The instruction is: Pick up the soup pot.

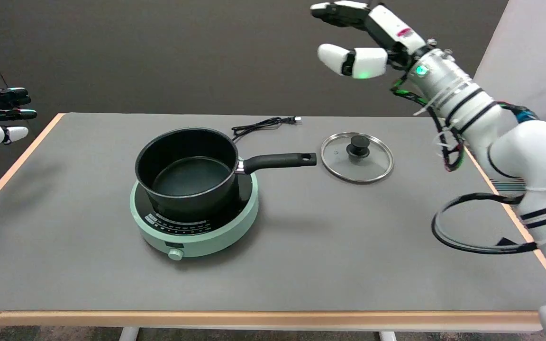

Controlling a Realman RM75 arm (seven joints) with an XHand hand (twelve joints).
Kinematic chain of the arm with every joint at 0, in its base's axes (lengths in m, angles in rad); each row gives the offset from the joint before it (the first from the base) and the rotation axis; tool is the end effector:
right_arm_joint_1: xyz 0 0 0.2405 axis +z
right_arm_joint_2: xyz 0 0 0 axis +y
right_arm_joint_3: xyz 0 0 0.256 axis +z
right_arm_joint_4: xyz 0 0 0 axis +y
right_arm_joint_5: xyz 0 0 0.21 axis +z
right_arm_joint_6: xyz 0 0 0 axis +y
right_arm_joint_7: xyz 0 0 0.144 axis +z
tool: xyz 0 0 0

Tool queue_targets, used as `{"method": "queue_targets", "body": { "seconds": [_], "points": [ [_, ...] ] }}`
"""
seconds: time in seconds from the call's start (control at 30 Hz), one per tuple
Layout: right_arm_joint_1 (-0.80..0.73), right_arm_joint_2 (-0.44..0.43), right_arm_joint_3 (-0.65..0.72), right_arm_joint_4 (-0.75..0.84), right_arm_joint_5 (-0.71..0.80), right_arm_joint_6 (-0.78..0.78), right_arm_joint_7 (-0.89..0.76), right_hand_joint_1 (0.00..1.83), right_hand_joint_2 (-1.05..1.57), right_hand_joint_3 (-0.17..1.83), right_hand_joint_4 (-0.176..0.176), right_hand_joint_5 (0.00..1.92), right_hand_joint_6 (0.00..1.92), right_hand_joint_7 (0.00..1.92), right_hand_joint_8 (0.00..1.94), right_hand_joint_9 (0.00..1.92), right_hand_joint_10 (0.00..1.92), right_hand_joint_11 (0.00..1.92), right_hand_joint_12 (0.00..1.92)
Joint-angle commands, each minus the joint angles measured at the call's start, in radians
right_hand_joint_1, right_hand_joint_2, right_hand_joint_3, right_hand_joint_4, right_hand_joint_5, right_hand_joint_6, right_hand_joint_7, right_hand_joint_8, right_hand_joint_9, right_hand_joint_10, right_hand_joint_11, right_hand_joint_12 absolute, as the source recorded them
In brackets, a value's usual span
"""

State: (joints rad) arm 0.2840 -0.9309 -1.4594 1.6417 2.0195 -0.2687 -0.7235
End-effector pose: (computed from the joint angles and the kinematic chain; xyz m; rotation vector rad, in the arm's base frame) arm -0.0652 -0.3820 0.3722 1.8255 -0.2672 0.7101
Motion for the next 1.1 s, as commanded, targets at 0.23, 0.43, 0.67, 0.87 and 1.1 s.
{"method": "queue_targets", "body": {
  "seconds": [0.23,0.43,0.67,0.87,1.1],
  "points": [
    [0.135,-0.109,-0.254,0.085,-0.115,0.097,-0.023,0.57,0.56,0.92,0.106,0.46,0.21,0.45,0.16,0.39,0.24,0.24,0.57],
    [0.128,-0.114,-0.254,0.059,-0.115,0.098,-0.017,0.57,0.58,0.99,0.114,0.48,0.26,0.45,0.18,0.38,0.28,0.24,0.60],
    [0.254,-0.124,-0.342,-0.052,-0.115,0.072,-0.017,0.63,0.63,0.87,0.122,0.52,0.24,0.50,0.18,0.46,0.25,0.30,0.58],
    [0.327,-0.096,-0.494,-0.046,-0.168,0.102,-0.039,0.67,0.59,0.90,0.108,0.49,0.22,0.52,0.19,0.49,0.26,0.32,0.64],
    [0.228,-0.110,-0.475,0.052,-0.406,0.191,-0.111,0.67,0.58,0.88,0.109,0.51,0.23,0.57,0.20,0.54,0.31,0.35,0.73]
  ]
}}
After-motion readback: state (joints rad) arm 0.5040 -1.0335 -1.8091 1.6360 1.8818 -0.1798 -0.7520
